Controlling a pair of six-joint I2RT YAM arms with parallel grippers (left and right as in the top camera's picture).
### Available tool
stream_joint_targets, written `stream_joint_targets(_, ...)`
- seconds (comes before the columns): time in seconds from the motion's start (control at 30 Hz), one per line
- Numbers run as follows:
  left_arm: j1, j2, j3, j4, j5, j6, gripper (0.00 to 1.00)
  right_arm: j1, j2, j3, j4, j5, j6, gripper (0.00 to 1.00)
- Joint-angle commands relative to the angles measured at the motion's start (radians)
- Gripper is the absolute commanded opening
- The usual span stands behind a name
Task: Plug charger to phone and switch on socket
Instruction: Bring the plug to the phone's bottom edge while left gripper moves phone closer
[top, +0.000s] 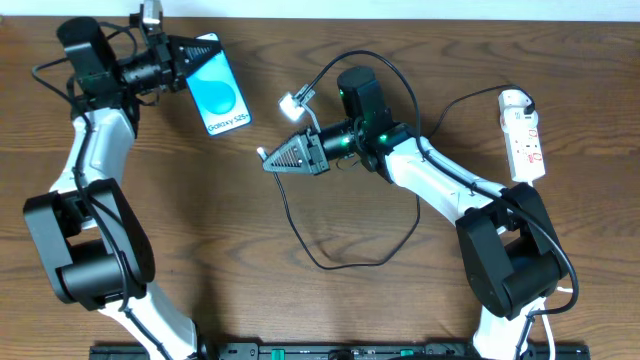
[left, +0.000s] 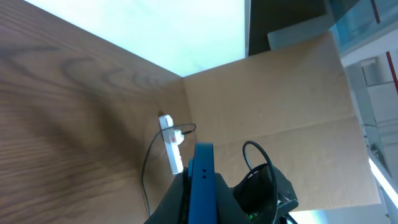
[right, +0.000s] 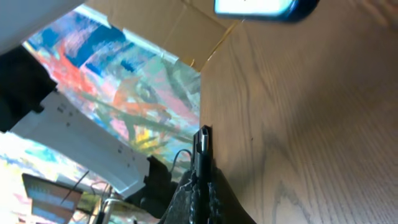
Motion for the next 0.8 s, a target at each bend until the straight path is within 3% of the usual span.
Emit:
stream_joint_targets(0.0, -0.027, -0.025, -0.003, 0.045, -0.014, -0.054, 0.07, -0.004, -0.023, 0.012, 0.034, 0.042, 0.086, 0.01)
stream_joint_targets(0.23, -0.044, -0.025, -0.003, 0.404, -0.039, -0.327, 0.07, -0.004, -0.023, 0.012, 0.26, 0.039, 0.291, 0.01)
stream_joint_targets(0.4, -0.038, -0.025, -0.003, 0.64, -0.046, -0.503, 0.07, -0.004, -0.023, 0.012, 0.363, 0.024, 0.343, 0.01)
stream_joint_targets(0.77, 0.006, -0.025, -0.003, 0.667, -0.061, -0.564, 0.07, -0.01, 0.006, 0.007, 0.362, -0.005, 0.29, 0.01)
